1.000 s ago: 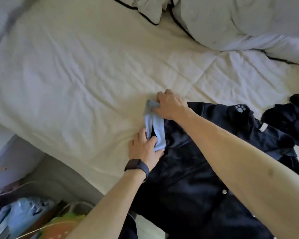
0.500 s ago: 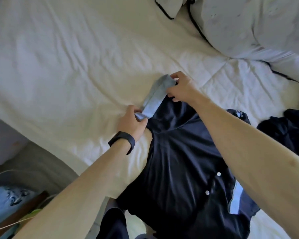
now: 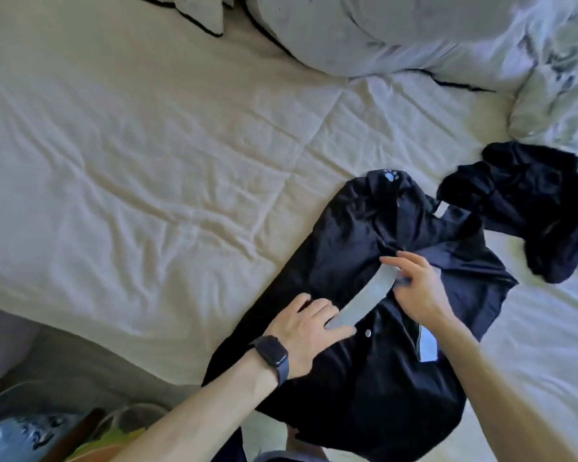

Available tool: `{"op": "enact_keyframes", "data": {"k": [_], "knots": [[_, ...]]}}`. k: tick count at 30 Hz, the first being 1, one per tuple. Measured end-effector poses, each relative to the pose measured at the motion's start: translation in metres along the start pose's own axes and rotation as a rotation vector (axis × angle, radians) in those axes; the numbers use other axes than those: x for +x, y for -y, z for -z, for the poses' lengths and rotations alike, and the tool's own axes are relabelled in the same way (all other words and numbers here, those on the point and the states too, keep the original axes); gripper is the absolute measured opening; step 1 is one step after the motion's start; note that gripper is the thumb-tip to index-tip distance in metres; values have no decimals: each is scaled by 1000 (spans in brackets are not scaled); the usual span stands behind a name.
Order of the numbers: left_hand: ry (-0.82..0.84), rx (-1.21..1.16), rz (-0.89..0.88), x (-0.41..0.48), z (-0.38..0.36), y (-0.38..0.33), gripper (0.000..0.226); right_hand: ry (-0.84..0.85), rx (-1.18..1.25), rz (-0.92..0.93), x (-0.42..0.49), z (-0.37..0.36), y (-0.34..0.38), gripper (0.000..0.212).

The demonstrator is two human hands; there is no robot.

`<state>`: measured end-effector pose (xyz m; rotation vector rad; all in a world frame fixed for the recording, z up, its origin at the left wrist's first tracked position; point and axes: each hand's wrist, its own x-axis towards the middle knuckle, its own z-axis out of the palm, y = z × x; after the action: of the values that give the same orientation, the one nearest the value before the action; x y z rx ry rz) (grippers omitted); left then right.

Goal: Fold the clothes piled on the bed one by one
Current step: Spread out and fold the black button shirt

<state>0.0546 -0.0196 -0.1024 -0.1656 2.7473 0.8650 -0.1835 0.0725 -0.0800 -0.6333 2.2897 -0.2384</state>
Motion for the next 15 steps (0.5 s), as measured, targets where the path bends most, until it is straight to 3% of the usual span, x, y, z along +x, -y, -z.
{"op": "enact_keyframes", "data": {"k": [2, 5, 10, 12, 15], "knots": [[45, 47, 175, 0, -6, 6, 94, -78, -26, 19, 7, 0, -6, 50], [-140, 128, 473, 1, -1, 21, 88, -186, 44, 70, 28, 0, 13, 47], [-176, 143, 506, 12, 5, 45, 48, 36, 180, -41, 82, -4, 60, 77], [-173, 39, 563, 13, 7, 52, 28, 68, 97, -48, 101, -8, 70, 64], [-216, -65, 691, 8, 9, 64, 25, 46, 200, -18, 120, -17, 80, 17]]}}
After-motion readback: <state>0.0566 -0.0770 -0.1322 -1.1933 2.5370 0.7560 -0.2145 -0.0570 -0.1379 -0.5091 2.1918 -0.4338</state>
